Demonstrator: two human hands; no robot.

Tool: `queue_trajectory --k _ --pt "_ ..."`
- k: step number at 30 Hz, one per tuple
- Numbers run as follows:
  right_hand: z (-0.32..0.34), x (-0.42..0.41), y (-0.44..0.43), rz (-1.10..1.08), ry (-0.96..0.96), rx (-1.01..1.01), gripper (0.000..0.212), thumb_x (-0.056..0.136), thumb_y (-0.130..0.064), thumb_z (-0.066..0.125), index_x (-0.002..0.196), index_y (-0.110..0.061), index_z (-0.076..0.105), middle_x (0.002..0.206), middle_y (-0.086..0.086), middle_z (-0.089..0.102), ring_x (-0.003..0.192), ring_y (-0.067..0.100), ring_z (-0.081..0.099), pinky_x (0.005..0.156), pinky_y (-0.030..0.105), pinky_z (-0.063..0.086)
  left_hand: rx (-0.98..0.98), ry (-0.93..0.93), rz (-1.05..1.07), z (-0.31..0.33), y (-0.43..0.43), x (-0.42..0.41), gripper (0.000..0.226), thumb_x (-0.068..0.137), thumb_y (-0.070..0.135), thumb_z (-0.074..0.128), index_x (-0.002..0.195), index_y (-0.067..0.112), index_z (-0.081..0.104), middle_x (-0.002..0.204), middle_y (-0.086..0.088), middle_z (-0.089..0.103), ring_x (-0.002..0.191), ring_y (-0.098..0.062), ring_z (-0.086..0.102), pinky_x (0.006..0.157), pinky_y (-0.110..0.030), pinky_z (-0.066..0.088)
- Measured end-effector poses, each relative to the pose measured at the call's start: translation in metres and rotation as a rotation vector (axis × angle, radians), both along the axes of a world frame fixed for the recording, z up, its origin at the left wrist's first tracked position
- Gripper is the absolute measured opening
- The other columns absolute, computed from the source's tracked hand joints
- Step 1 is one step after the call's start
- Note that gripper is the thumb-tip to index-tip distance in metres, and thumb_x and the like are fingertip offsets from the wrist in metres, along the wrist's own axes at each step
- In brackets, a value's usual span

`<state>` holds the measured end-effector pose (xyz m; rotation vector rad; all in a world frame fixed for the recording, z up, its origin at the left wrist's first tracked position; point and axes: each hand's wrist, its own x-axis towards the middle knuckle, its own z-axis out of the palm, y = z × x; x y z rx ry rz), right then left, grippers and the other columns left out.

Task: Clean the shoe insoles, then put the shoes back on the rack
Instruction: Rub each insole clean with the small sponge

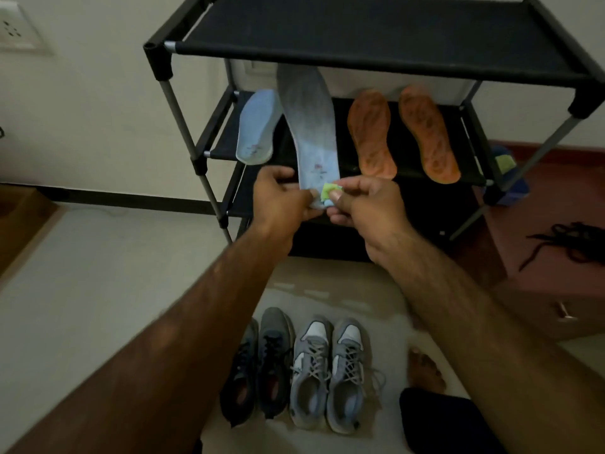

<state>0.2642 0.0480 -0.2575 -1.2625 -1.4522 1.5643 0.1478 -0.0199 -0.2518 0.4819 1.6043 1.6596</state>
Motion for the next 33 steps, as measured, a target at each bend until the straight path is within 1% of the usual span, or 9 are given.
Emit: queue_trajectory --k 4,8,10,16,18,22,25,28,33 --pt "-0.006 0.050 -0.068 0.167 -0.022 -0.039 0.011 0.095 -0.001 0.070 0.098 -0.011 0.074 0.080 0.007 0.076 0.068 0.016 0.068 0.062 0.023 0.059 0.009 -0.163 -0.177 -0.011 -0.081 0.030 0.041 0.091 -0.015 0.057 0.129 -0.001 0.058 0.113 -0.020 0.073 0.093 -0.030 0.076 0.069 -0.034 0.062" --pt "-0.020 0.097 -0.132 0.356 -0.108 -0.058 0.016 0.093 0.004 0.069 0.099 -0.010 0.076 0.075 0.006 0.074 0.064 0.014 0.066 0.062 0.025 0.058 -0.102 -0.336 -0.259 -0.040 -0.157 0.065 0.023 0.100 0.010 0.058 0.120 0.001 0.063 0.103 -0.017 0.073 0.089 -0.031 0.074 0.068 -0.038 0.060" --pt "-0.028 0.113 -0.158 0.411 -0.144 -0.079 0.016 0.092 0.001 0.071 0.099 -0.012 0.077 0.078 0.009 0.076 0.066 0.017 0.067 0.064 0.027 0.059 -0.133 -0.357 -0.250 -0.054 -0.188 0.081 0.026 0.105 0.017 0.055 0.122 -0.001 0.062 0.107 -0.020 0.072 0.094 -0.033 0.074 0.071 -0.041 0.061" --pt "-0.048 0.151 -0.213 0.270 -0.154 -0.051 0.018 0.092 -0.006 0.074 0.096 -0.023 0.078 0.086 0.002 0.078 0.072 0.020 0.069 0.069 0.034 0.059 -0.122 -0.386 -0.151 -0.071 -0.254 0.116 0.019 0.107 0.015 0.052 0.121 0.008 0.062 0.123 -0.017 0.071 0.108 -0.034 0.072 0.081 -0.046 0.063" --pt "-0.053 0.160 -0.227 0.201 -0.170 0.008 0.019 0.091 -0.006 0.076 0.095 -0.025 0.077 0.085 0.000 0.078 0.072 0.016 0.072 0.070 0.033 0.060 -0.119 -0.377 -0.146 -0.070 -0.264 0.125 0.019 0.107 0.013 0.052 0.122 0.007 0.061 0.124 -0.019 0.069 0.111 -0.036 0.071 0.082 -0.047 0.062" --pt "-0.062 0.166 -0.253 0.181 -0.327 0.280 0.018 0.086 -0.011 0.081 0.099 -0.024 0.079 0.094 -0.008 0.076 0.079 0.008 0.071 0.074 0.026 0.061 -0.112 -0.377 -0.142 -0.060 -0.274 0.139 0.016 0.107 0.010 0.051 0.105 0.020 0.063 0.108 -0.007 0.073 0.110 -0.037 0.070 0.091 -0.055 0.058" --pt "-0.064 0.167 -0.264 0.229 -0.414 0.494 0.020 0.085 -0.010 0.082 0.102 -0.020 0.079 0.098 -0.007 0.069 0.079 0.006 0.068 0.071 0.018 0.058 -0.130 -0.369 -0.162 -0.064 -0.280 0.145 0.015 0.107 0.013 0.051 0.108 0.017 0.064 0.113 -0.011 0.073 0.110 -0.036 0.071 0.097 -0.057 0.056" --pt "-0.069 0.170 -0.269 0.281 -0.469 0.580 0.022 0.084 -0.010 0.081 0.104 -0.020 0.080 0.097 -0.005 0.068 0.080 0.007 0.066 0.074 0.025 0.059 -0.139 -0.391 -0.163 -0.068 -0.283 0.150 0.016 0.108 0.013 0.049 0.113 0.015 0.064 0.120 -0.016 0.072 0.112 -0.032 0.071 0.100 -0.055 0.055" --pt "-0.074 0.170 -0.278 0.378 -0.492 0.579 0.020 0.081 -0.014 0.080 0.100 -0.020 0.082 0.090 -0.002 0.069 0.073 0.013 0.066 0.072 0.039 0.059 -0.129 -0.453 -0.098 -0.072 -0.282 0.151 0.018 0.108 0.010 0.048 0.105 0.013 0.066 0.098 -0.003 0.079 0.100 -0.022 0.075 0.100 -0.050 0.056"
